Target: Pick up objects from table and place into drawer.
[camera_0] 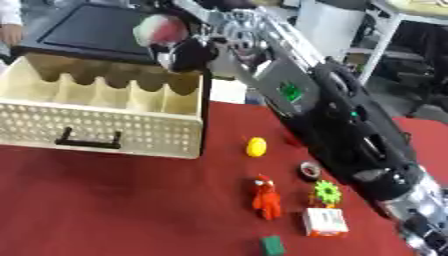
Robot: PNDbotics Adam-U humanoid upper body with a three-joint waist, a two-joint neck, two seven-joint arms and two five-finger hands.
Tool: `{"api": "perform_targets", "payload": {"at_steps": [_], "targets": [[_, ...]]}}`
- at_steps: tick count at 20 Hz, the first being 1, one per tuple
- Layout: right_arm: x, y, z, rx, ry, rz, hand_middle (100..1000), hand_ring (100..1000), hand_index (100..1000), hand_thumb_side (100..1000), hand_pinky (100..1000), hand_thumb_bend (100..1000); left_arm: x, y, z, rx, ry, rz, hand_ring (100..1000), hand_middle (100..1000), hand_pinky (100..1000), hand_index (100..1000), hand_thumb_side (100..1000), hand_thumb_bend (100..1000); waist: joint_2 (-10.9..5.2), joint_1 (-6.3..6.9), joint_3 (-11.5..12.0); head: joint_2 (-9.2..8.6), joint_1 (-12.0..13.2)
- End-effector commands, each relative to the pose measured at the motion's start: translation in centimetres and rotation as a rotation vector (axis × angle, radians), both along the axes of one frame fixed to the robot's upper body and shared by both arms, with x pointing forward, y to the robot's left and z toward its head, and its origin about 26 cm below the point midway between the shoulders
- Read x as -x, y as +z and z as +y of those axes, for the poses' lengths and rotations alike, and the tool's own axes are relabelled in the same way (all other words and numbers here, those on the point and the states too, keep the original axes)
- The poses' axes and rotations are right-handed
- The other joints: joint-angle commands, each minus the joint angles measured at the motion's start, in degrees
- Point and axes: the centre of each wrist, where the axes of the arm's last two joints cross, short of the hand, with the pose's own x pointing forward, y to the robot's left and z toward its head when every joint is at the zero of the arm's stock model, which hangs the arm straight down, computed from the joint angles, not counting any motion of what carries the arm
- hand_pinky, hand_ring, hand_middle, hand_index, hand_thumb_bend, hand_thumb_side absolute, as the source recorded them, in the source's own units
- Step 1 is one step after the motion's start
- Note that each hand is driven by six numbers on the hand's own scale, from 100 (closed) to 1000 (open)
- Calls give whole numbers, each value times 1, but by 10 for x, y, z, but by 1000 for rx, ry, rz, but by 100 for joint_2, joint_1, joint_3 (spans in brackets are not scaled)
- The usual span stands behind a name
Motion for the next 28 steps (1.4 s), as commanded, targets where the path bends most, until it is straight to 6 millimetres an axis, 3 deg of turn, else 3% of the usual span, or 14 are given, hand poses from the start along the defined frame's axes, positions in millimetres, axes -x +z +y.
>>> {"api": "perform_targets", "payload": {"at_steps": [1, 8, 28], "targets": [[21, 15, -14, -3, 5, -31, 452, 424, 402, 114, 140, 100, 6, 11, 2, -10, 10, -46, 100, 100, 100, 738, 1000, 337, -103, 37, 19, 14, 9], [21, 10, -17, -4, -19, -3, 469, 454, 445, 114, 186, 100, 6, 11, 3, -8, 11, -45, 100, 100, 100, 736, 1000, 340, -90, 8, 37, -2, 18], [18, 14, -3, -95, 19, -20, 453, 434, 433, 121, 173, 100, 6, 12, 2, -1, 8, -50, 100, 100, 100, 733, 1000, 345, -54, 4, 130, -37, -36]]}}
